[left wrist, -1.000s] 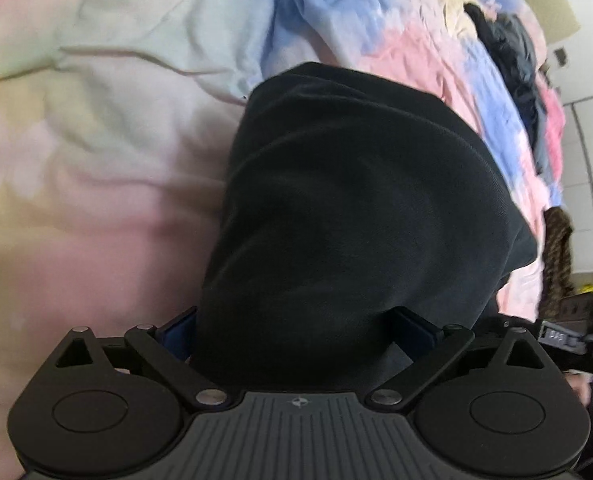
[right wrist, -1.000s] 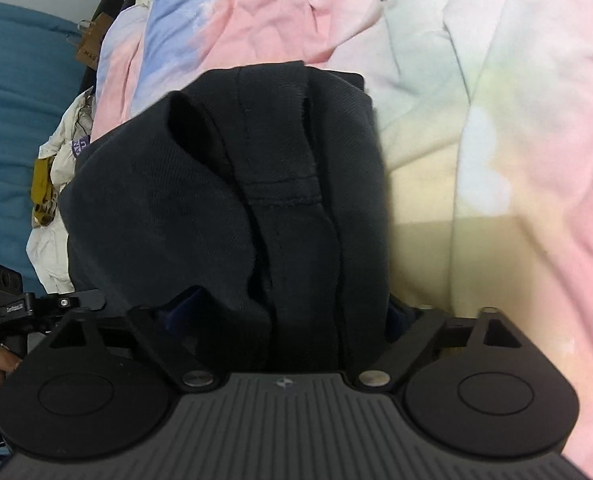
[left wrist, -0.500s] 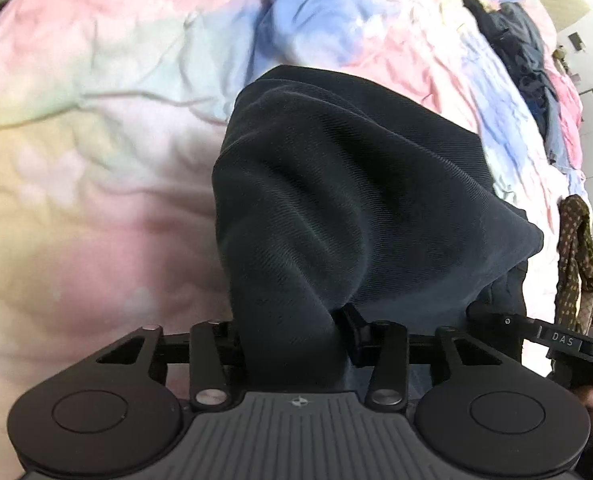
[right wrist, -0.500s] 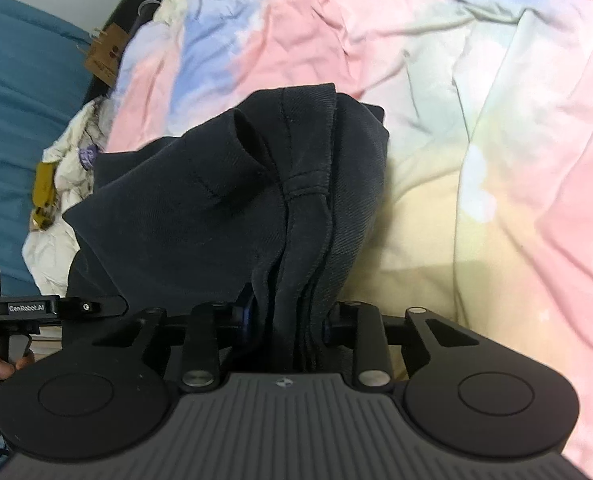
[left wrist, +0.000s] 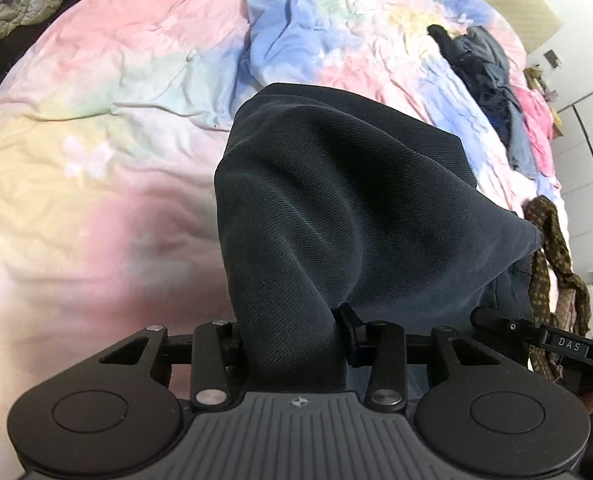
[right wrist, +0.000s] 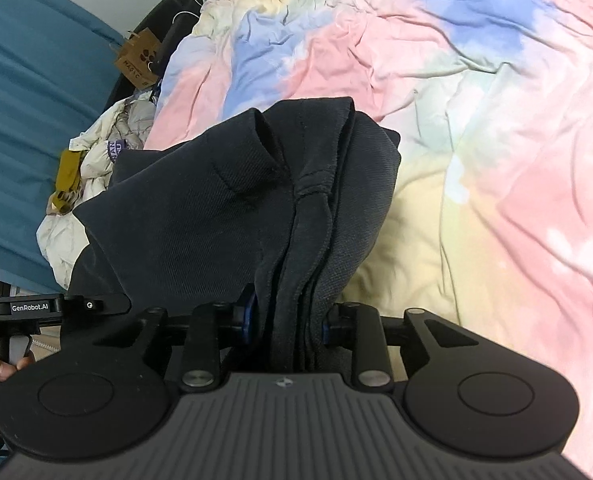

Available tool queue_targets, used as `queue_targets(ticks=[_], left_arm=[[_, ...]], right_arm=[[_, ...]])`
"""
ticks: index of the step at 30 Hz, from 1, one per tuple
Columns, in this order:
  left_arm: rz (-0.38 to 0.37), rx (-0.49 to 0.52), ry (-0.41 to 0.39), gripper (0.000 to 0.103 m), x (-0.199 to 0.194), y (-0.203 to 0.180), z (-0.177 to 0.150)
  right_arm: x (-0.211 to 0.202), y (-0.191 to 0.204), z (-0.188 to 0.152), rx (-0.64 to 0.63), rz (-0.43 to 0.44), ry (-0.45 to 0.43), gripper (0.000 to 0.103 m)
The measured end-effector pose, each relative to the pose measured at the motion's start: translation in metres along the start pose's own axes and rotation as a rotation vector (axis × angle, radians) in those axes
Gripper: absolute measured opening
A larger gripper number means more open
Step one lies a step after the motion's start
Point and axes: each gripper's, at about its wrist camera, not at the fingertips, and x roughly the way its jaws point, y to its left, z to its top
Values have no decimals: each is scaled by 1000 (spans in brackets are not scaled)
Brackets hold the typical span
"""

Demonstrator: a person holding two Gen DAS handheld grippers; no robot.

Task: Fold clothes
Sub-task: 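Carry the folded sweatpants with both grippers toward the brown scarf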

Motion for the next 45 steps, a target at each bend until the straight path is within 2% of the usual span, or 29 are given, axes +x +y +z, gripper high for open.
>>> queue_targets(ticks=[5, 8, 15, 20, 24, 27, 29, 31, 45], left_arm=[[-21, 32, -41, 42, -22, -8, -41], [-24, 5, -71, 42, -29, -12, -63], [-71, 16, -77, 42, -36, -31, -110], [-85, 51, -68, 42, -35, -62, -134], [-97, 78, -76, 42, -31, -92, -137], [-106, 103, -88, 43, -32, -136, -134], [-106, 119, -92, 43, -26, -154, -115], [-103, 124, -94, 43, -15, -183, -111], [-118, 247, -10, 43, 112, -418, -114]], right_arm=[[-29, 11, -35, -8, -20, -48, 30], [-45, 10, -54, 4, -29, -79, 30], [-88, 9, -96, 30, -86, -150, 30], [-115, -6, -107, 63, -107, -191, 30], [-143, -26, -109, 67, -112, -226, 30], [-164, -48, -106, 71, -103, -255, 30], [-178, -68, -101, 78, -101, -271, 30], [-191, -90, -96, 89, -99, -287, 30], [-291, -300, -57, 218, -132, -335, 30]])
